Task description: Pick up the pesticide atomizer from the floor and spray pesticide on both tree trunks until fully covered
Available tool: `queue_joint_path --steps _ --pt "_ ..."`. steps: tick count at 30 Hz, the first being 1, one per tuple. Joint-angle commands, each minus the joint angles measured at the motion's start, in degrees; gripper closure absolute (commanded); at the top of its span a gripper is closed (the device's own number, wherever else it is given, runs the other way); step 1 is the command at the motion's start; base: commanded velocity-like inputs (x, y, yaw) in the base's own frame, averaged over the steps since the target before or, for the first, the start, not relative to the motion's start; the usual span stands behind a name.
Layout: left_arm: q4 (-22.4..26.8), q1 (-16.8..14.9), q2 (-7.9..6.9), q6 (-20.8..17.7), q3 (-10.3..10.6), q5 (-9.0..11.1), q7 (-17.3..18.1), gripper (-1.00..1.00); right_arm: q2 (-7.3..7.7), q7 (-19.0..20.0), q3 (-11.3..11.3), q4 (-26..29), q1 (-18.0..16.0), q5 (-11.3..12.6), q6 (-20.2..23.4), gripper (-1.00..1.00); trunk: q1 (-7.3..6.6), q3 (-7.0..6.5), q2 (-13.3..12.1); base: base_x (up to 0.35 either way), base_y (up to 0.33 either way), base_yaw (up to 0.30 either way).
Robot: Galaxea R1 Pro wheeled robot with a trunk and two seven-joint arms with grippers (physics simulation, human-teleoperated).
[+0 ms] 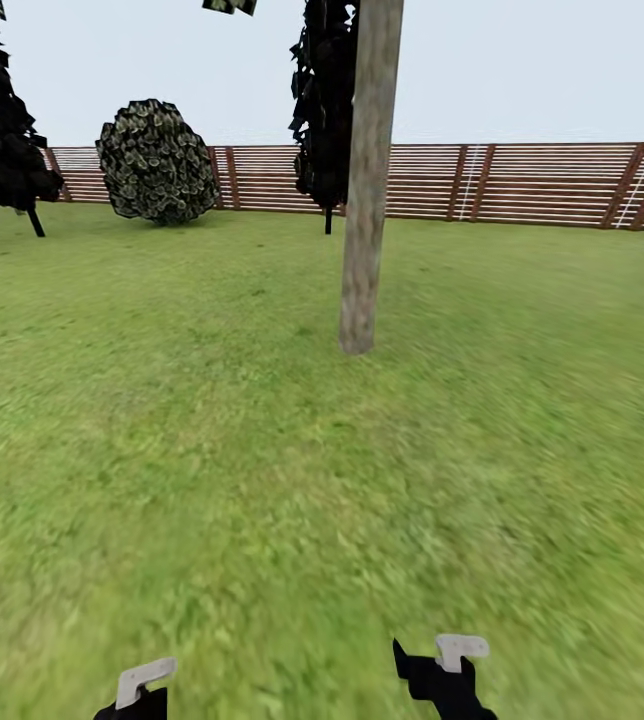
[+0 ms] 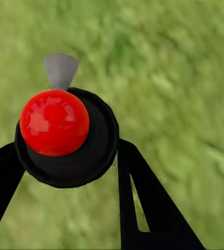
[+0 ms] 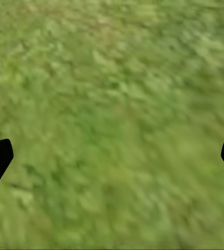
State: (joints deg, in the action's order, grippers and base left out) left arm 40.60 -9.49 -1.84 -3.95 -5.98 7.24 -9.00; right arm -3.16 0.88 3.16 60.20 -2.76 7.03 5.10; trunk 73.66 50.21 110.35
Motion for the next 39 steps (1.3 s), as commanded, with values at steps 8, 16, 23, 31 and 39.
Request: queue_joint_path --steps 8,16,23,31,39 --pt "0.0 0.0 0.0 0.0 0.0 0.0 -0.1 1.0 0.0 0.0 0.0 0.0 0.0 0.0 0.0 -1.0 0.0 0.0 0.0 0.34 0.0 0.0" --pt "-0.1 0.0 0.0 0.0 0.0 0.0 0.0 1.0 0.0 0.0 0.0 -0.1 0.0 0.0 0.0 -1.0 0.0 0.0 0.0 0.34 0.0 0.0" --pt "-0.1 0.0 -0.01 0.0 0.0 0.0 0.0 1.0 0.0 0.0 0.0 -0.1 0.0 0.0 0.0 -1.0 0.0 0.0 0.0 0.339 0.0 0.0" --pt "-0.1 0.0 -0.02 0.0 0.0 0.0 0.0 1.0 0.0 0.0 0.0 -0.1 0.0 0.0 0.0 -1.0 0.0 0.0 0.0 0.34 0.0 0.0" --pt "-0.1 0.0 0.0 0.0 0.0 0.0 0.0 1.0 0.0 0.0 0.0 0.0 0.0 0.0 0.0 -1.0 0.0 0.0 0.0 0.34 0.0 0.0"
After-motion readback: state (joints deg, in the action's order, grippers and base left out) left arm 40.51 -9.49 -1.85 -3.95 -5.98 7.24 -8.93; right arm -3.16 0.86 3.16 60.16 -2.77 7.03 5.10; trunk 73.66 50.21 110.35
